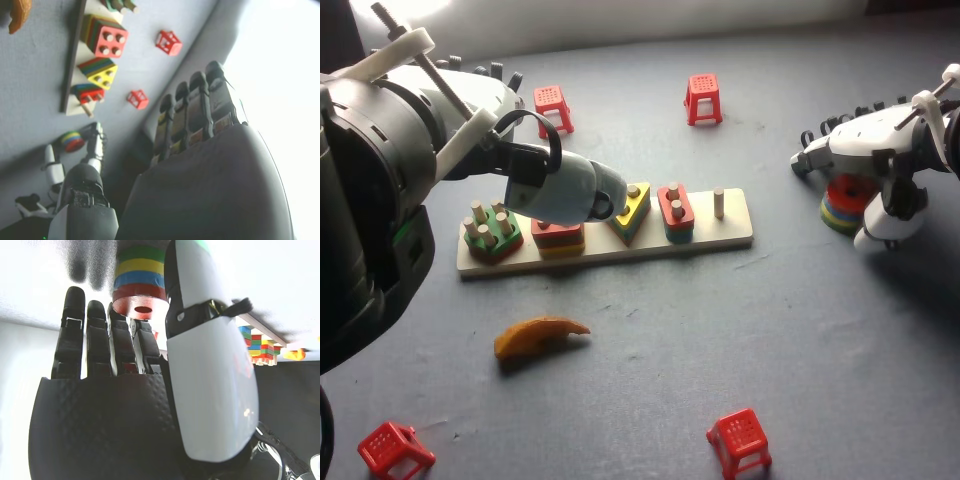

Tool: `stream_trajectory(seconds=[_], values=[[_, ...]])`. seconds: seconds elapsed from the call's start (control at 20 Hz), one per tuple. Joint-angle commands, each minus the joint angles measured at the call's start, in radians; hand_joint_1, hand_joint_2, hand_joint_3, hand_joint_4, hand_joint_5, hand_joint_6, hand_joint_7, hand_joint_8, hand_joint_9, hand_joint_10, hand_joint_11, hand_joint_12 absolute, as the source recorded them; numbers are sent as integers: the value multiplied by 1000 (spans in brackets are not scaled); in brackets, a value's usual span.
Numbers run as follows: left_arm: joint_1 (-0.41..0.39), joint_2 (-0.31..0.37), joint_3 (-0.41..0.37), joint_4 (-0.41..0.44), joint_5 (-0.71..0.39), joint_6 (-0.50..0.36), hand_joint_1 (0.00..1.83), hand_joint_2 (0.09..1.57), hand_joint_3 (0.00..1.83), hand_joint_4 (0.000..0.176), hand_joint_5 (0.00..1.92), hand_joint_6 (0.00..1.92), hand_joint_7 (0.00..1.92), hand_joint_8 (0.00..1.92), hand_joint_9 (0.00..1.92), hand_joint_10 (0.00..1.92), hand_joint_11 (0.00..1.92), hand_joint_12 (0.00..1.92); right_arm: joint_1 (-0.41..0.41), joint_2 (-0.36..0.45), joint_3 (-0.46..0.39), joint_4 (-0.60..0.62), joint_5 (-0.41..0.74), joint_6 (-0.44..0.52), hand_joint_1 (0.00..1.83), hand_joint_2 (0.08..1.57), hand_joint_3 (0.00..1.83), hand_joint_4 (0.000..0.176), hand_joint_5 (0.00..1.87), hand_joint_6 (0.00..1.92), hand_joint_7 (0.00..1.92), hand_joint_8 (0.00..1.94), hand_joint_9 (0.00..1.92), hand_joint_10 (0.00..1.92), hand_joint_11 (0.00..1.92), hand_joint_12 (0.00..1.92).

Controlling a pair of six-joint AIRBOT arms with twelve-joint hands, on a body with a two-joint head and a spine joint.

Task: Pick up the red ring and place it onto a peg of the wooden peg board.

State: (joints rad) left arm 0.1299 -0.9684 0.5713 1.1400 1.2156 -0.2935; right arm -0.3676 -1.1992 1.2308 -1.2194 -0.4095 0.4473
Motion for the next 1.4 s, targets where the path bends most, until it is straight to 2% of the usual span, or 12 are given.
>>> stream_trajectory(seconds=[0.0, 0.05, 0.1, 0.2, 0.3, 0.35, 0.4, 0.45, 0.5, 0.9, 1.2, 1.35], values=[[-7, 2, 1, 92, 6, -2, 0, 1087, 2, 0, 95, 4, 83, 7, 62, 7, 15, 122, 4, 5, 4, -32, 6, -1, 1330, 1021, 0, 0, 211, 17, 159, 16, 154, 29, 0, 730], [-7, 2, 1, 92, 6, -2, 0, 1085, 1, 0, 81, 0, 62, 0, 45, 1, 3, 116, 4, 5, 4, -32, 7, -1, 1298, 1028, 1, 0, 318, 32, 277, 23, 247, 56, 0, 991], [-7, 2, 1, 92, 6, -2, 0, 1085, 1, 0, 81, 0, 62, 0, 45, 1, 3, 116, 2, 5, 4, -33, 7, -1, 1298, 1028, 1, 0, 318, 32, 277, 23, 247, 56, 0, 991], [-7, 2, 1, 92, 6, -2, 0, 1091, 4, 0, 90, 5, 75, 7, 55, 5, 13, 122, 0, 5, 4, -34, 7, -2, 1268, 1022, 0, 0, 568, 108, 561, 84, 500, 161, 46, 1413], [-7, 2, 1, 92, 6, -2, 0, 1089, 3, 0, 87, 3, 72, 5, 54, 5, 13, 124, 0, 5, 4, -35, 7, -2, 1251, 1045, 5, 0, 607, 106, 622, 76, 552, 198, 71, 1476], [-7, 2, 1, 92, 6, -2, 0, 1095, 5, 0, 99, 7, 83, 8, 62, 7, 12, 128, 0, 5, 4, -35, 7, -2, 1223, 1111, 16, 0, 796, 943, 951, 762, 824, 362, 406, 1447], [-7, 2, 1, 92, 6, -2, 0, 1095, 4, 0, 112, 10, 97, 12, 76, 11, 25, 139, -1, 5, 4, -35, 7, -2, 1204, 1156, 1, 0, 813, 1208, 975, 1018, 897, 547, 531, 1468], [-7, 2, 1, 92, 6, -2, 0, 1097, 4, 0, 105, 5, 92, 7, 70, 6, 17, 141, -2, 5, 4, -35, 7, -2, 1343, 1107, 0, 0, 927, 1065, 1026, 869, 946, 1023, 703, 1432], [-7, 2, 1, 92, 6, -2, 0, 1100, 1, 0, 116, 2, 107, 5, 84, 2, 3, 202, -2, 5, 3, -35, 7, -2, 1374, 1087, 0, 0, 978, 990, 1054, 804, 983, 1086, 784, 1393], [-7, 2, 1, 92, 6, -2, 0, 1101, 0, 0, 139, 0, 126, 0, 102, 1, 0, 233, 6, 8, -3, -35, 7, -29, 1378, 1094, 2, 0, 957, 1044, 1001, 843, 995, 1103, 884, 1290], [-7, 2, 2, 92, 6, -2, 0, 1102, 0, 0, 144, 0, 119, 0, 91, 0, 0, 237, 100, 7, -15, -40, 13, -43, 1379, 1096, 0, 0, 965, 1038, 996, 853, 987, 1114, 841, 1306], [-7, 2, 1, 92, 6, -2, 0, 1107, 3, 0, 114, 0, 104, 3, 81, 3, 0, 187, 137, -21, -15, -125, 16, -42, 1378, 1093, 0, 0, 975, 1042, 1004, 818, 989, 1092, 851, 1251]])
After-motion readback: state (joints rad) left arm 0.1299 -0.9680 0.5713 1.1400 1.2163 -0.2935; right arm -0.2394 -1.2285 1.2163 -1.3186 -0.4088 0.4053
